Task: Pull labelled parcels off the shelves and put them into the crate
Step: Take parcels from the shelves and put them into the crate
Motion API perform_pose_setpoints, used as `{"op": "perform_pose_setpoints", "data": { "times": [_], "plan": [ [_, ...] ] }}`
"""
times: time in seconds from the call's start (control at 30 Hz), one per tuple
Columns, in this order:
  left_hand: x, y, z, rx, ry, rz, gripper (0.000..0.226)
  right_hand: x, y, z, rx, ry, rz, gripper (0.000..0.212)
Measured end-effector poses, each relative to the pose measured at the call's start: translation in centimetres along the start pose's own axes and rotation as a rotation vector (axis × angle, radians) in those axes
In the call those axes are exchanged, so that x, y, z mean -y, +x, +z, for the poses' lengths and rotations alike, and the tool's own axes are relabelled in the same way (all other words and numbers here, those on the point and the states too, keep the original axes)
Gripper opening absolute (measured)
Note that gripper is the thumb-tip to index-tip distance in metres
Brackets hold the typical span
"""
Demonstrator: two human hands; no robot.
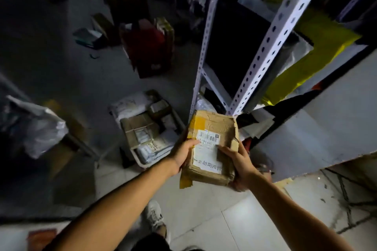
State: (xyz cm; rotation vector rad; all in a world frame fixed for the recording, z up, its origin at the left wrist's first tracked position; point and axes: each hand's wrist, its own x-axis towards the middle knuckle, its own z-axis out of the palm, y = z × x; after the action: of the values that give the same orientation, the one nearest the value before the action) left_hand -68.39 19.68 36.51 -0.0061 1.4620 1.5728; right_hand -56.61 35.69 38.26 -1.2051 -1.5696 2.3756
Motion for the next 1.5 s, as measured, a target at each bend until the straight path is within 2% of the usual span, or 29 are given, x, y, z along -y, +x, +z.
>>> {"op": "perform_pose_setpoints", "data": {
  "times": [0.17, 0.33, 0.53, 0.7, 0.83, 0.9, 1.0, 1.07, 1.27, 1.5],
  "plan": [
    [0.0, 0.4, -5.5, -0.103, -0.041, -0.038, 0.032, -0.4, 3.1, 4.6, 0.098, -0.091, -0.002, 0.049],
    [-1.2, 2.2, -10.2, -0.091, 0.007, -0.084, 0.028, -2.4, 6.8, 7.8, 0.141, -0.094, -0.020, 0.061],
    [-1.4, 5.1, -13.2, -0.137, 0.013, -0.117, 0.033, -3.7, 11.4, 9.7, 0.124, -0.107, 0.085, 0.099],
    [-1.5, 8.0, -15.0, -0.192, -0.095, -0.159, 0.036, -3.0, 16.0, 11.2, 0.183, -0.171, 0.152, 0.073],
    [-3.5, 10.2, -16.8, -0.224, -0.220, -0.092, 0.055, -2.2, 20.4, 13.1, 0.240, -0.264, 0.174, 0.070],
    [-4.6, 11.4, -17.4, -0.264, -0.271, -0.107, 0.060, -1.7, 22.8, 14.2, 0.253, -0.353, 0.194, 0.074],
    [-5.7, 13.8, -18.8, -0.326, -0.308, -0.116, 0.065, -1.1, 26.2, 15.5, 0.286, -0.489, 0.206, 0.097],
    [-6.2, 15.0, -19.7, -0.366, -0.295, -0.136, 0.065, -0.7, 28.1, 16.5, 0.276, -0.535, 0.233, 0.103],
    [-8.3, 18.0, -22.5, -0.349, -0.215, -0.187, 0.065, -0.2, 30.6, 19.3, 0.281, -0.452, 0.255, 0.095],
    [-9.3, 22.7, -24.7, -0.295, -0.222, -0.242, 0.063, -0.3, 33.9, 20.3, 0.191, -0.393, 0.333, 0.100]
  ]
}}
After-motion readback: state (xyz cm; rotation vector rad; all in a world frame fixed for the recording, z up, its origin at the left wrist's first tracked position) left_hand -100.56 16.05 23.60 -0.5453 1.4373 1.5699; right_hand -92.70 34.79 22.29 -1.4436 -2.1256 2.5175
